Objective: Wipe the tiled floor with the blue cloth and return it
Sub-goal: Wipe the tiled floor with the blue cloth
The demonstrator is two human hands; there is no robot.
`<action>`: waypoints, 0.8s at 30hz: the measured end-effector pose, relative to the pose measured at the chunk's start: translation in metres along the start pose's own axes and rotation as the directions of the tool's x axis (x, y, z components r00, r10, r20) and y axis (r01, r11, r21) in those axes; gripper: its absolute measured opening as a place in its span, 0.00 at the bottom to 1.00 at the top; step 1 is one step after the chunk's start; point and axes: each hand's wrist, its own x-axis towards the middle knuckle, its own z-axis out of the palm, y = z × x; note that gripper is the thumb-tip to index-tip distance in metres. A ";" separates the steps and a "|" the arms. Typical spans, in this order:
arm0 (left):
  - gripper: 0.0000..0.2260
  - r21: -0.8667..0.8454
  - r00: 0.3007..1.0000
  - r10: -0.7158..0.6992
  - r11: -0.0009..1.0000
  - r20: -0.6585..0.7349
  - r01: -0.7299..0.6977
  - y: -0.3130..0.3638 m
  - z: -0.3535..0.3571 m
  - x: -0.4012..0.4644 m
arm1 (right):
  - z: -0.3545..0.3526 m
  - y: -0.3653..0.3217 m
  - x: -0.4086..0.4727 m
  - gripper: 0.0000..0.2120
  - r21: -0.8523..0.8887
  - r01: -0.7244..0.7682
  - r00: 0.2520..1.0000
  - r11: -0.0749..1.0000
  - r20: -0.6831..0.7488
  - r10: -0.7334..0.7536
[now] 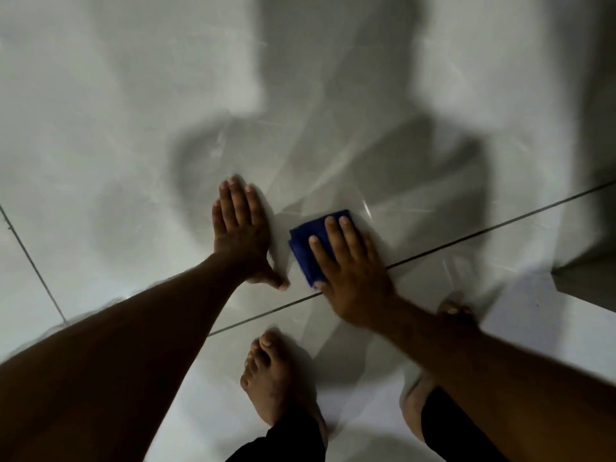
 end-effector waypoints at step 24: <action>0.82 0.034 0.997 0.031 0.999 -0.076 -0.028 -0.001 0.003 -0.002 | -0.021 0.066 -0.024 0.38 -0.086 0.307 0.941 0.948 0.178 -0.288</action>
